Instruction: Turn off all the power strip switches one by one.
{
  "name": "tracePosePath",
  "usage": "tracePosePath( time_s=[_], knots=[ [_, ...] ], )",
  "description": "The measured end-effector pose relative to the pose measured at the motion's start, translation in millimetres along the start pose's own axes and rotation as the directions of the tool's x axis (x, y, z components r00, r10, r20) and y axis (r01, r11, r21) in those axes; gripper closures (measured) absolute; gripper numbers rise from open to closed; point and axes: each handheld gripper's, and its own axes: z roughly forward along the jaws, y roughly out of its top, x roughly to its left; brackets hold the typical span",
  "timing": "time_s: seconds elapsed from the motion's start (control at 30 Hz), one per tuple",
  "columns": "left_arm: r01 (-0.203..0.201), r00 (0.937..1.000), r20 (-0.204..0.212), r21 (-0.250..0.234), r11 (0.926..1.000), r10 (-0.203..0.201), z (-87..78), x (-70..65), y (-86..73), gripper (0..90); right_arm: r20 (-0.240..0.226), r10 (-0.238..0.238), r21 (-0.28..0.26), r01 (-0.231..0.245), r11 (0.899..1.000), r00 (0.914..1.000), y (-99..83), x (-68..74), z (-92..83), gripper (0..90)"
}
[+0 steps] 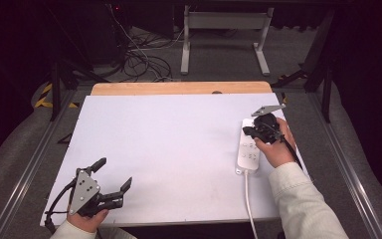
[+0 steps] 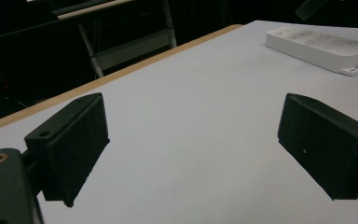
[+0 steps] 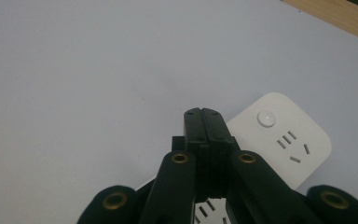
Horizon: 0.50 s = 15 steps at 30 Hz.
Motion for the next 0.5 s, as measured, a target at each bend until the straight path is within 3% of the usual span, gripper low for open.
tracePosePath(
  time_s=[0.17,0.5],
  knots=[
    [-0.012,0.9999,-0.001,0.002,0.9999,0.012,0.3,0.6,0.2,9.1,0.019,0.010,-0.001,-0.010,1.000,0.9998,0.8,-7.5,8.2,90.0],
    [0.005,1.0000,-0.001,0.004,1.0000,-0.005,1.0,0.2,-0.6,9.1,0.033,0.046,0.024,-0.047,0.999,0.9984,-1.7,-18.9,18.7,90.0]
  ],
)
